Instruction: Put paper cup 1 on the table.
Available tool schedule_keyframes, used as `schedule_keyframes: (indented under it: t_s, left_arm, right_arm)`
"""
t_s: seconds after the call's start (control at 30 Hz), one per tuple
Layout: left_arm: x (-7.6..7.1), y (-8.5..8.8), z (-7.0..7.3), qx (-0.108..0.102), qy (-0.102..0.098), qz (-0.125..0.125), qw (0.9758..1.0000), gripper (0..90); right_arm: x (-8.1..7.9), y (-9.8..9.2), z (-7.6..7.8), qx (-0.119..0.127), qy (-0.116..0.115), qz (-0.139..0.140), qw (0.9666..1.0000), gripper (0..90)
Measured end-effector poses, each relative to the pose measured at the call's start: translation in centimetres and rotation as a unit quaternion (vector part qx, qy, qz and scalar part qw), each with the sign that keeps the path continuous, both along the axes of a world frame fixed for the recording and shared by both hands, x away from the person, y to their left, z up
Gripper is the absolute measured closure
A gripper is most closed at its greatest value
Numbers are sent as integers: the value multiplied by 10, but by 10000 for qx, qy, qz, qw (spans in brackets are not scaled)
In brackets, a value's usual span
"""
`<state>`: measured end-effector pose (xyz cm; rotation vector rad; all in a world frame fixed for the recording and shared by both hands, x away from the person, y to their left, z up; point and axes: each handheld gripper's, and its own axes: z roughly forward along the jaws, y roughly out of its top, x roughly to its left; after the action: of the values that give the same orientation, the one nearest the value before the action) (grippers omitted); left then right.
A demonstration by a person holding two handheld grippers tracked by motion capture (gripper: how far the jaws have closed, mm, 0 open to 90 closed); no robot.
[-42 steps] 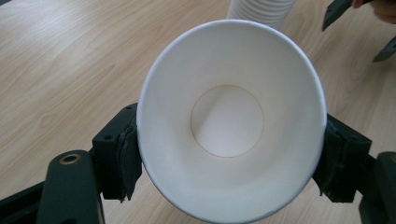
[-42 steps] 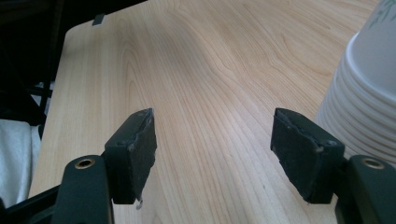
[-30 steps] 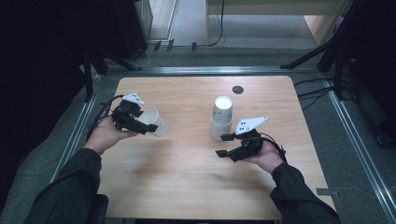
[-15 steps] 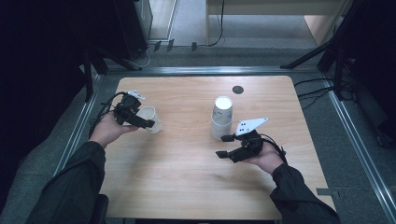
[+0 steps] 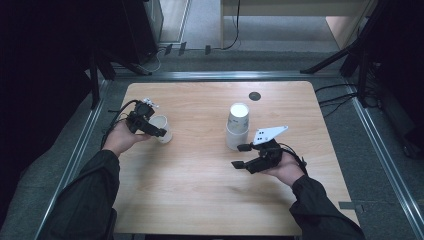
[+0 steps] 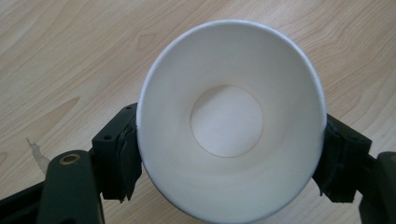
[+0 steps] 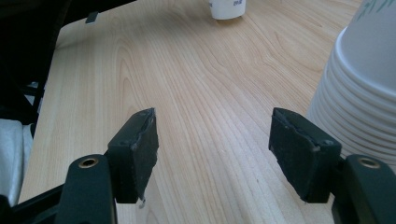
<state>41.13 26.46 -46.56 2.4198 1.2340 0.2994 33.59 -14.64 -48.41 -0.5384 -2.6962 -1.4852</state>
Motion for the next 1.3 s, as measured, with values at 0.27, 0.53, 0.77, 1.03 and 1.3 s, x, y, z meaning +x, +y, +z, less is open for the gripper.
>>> schedule_keyframes:
  t_s: [0.27,0.53,0.77,1.03,1.3]
  left_arm:
    - [1,-2,-5,69,-51,31,10000,224]
    - [0,-2,-7,197,-90,10,9998,221]
    - [0,-3,-6,200,-74,-54,9998,213]
    - [1,-2,-7,105,12,-63,9999,180]
    - [1,-1,-8,4,127,32,9999,111]
  right_arm:
    - [0,0,0,-13,-16,-13,10000,335]
    - [0,0,0,-11,-15,-17,10000,336]
    - [0,0,0,-7,-18,-18,10000,336]
    - [0,0,0,-11,-26,-14,10000,336]
    - [0,0,1,-17,-15,-13,10000,337]
